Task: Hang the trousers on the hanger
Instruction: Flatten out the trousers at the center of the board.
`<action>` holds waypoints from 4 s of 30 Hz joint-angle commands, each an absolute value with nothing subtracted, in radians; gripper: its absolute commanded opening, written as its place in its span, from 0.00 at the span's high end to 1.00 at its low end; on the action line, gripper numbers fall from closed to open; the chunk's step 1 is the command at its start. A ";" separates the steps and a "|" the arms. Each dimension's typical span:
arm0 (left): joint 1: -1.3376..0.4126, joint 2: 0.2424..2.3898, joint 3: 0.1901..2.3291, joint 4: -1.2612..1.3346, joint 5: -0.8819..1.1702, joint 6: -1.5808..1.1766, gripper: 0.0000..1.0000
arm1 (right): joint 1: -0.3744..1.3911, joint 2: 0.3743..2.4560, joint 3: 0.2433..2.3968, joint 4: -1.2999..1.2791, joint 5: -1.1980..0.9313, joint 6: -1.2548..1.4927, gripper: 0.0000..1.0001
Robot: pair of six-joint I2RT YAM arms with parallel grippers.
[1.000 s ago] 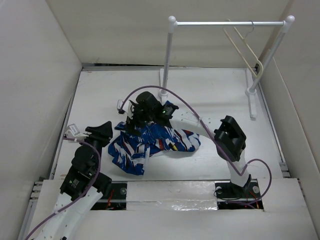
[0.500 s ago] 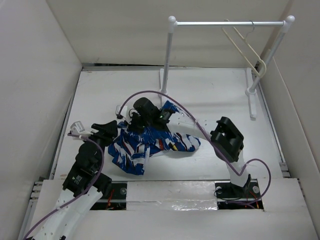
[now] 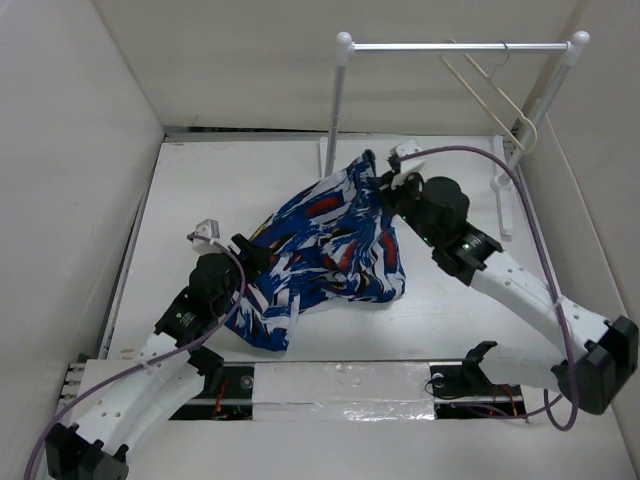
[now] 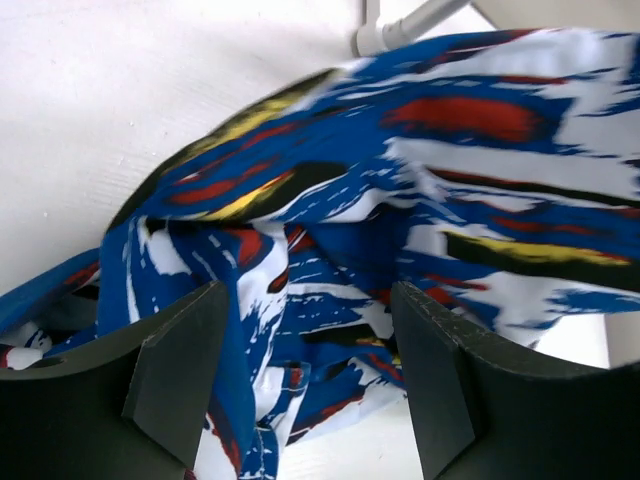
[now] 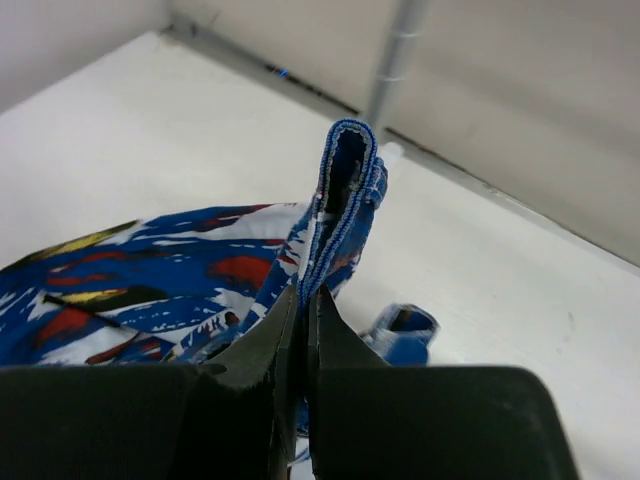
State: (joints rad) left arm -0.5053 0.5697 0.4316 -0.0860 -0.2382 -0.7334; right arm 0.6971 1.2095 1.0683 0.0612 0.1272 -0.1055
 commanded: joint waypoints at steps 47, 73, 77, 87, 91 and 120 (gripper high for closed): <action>-0.753 0.802 0.771 -0.382 -0.639 -0.764 1.00 | 0.140 0.703 0.885 -0.153 0.190 0.040 1.00; -0.411 1.579 1.567 -0.164 -0.491 -0.246 0.97 | 0.164 0.567 0.813 -0.336 0.185 0.144 1.00; -0.482 1.820 1.738 -0.196 -0.457 -0.210 0.75 | 0.103 0.554 0.700 -0.220 0.351 0.216 1.00; -0.472 1.677 1.475 -0.178 -0.520 -0.360 0.39 | -0.074 0.812 0.741 -0.104 0.160 0.196 0.05; -0.472 1.464 1.105 -0.036 -0.538 -0.507 0.43 | -0.022 0.706 0.703 -0.020 -0.067 0.196 0.19; 0.028 1.290 0.515 0.140 -0.380 -0.962 0.48 | 0.808 0.713 0.601 -0.037 -0.015 0.011 1.00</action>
State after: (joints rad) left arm 0.0231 1.2224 0.4347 0.0738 -0.4358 -0.9764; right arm 0.7822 0.7063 0.6044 -0.1036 -0.0723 0.0334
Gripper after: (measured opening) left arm 0.517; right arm 0.010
